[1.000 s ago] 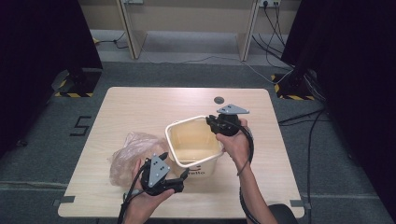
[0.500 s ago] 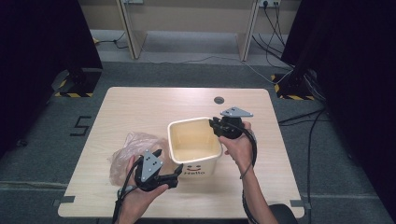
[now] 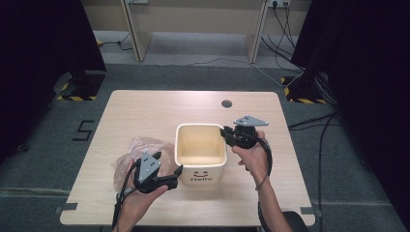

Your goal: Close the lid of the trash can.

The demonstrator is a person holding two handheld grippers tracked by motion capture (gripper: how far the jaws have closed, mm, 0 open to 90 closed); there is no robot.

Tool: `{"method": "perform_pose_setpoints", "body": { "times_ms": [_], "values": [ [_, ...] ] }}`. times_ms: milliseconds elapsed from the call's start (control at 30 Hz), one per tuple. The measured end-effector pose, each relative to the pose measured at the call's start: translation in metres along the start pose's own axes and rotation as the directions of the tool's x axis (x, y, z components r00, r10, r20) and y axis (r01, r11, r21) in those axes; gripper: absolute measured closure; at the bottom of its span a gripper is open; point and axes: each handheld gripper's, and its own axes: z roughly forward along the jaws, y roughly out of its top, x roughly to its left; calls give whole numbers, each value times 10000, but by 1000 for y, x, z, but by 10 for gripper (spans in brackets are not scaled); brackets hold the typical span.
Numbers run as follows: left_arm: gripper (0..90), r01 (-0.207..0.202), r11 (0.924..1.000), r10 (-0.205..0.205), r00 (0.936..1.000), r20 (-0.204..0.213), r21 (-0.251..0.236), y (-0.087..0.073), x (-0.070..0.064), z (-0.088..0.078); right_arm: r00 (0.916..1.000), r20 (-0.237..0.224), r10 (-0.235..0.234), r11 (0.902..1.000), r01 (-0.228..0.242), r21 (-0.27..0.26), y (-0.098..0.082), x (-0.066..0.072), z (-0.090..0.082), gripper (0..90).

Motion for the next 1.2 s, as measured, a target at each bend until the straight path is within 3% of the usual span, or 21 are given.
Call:
{"method": "perform_pose_setpoints", "body": {
  "times_ms": [333, 467, 567, 733, 867, 933, 1033, 1200],
  "values": [
    [151, 344, 9991, -344, 9994, -9, -239, 2, 4, -2, 9999, -84, -59, 9998, 57, -168, -3, -1, 2, 755],
    [135, 346, 9993, -348, 9992, -171, -126, 1, 8, 0, 9999, -68, -89, 9998, 88, -157, -3, -1, 2, 752],
    [121, 86, 10000, -85, 9992, -402, 25, -2, 8, 1, 9998, 34, -202, 9997, 203, -170, -4, -1, 2, 747],
    [153, 305, 9995, -307, 9993, -191, -103, 0, 7, -1, 9999, -35, -131, 9997, 130, -193, -5, -2, 2, 741],
    [152, 263, 9989, -271, 9994, -202, -385, 6, 6, -3, 9999, -101, -88, 9996, 85, -267, -6, -2, 1, 737],
    [153, 186, 9994, -193, 9995, -246, -293, 6, 6, 0, 9999, -94, -123, 9996, 120, -268, -7, -2, 1, 733],
    [146, 560, 9975, -564, 9984, -82, -426, 3, 9, 4, 9998, -98, -150, 9995, 147, -265, -7, -2, 1, 731],
    [144, 421, 9980, -431, 9989, -204, -466, 3, 10, 3, 9998, -129, -154, 9995, 151, -260, -7, -2, 1, 728]
  ]
}}
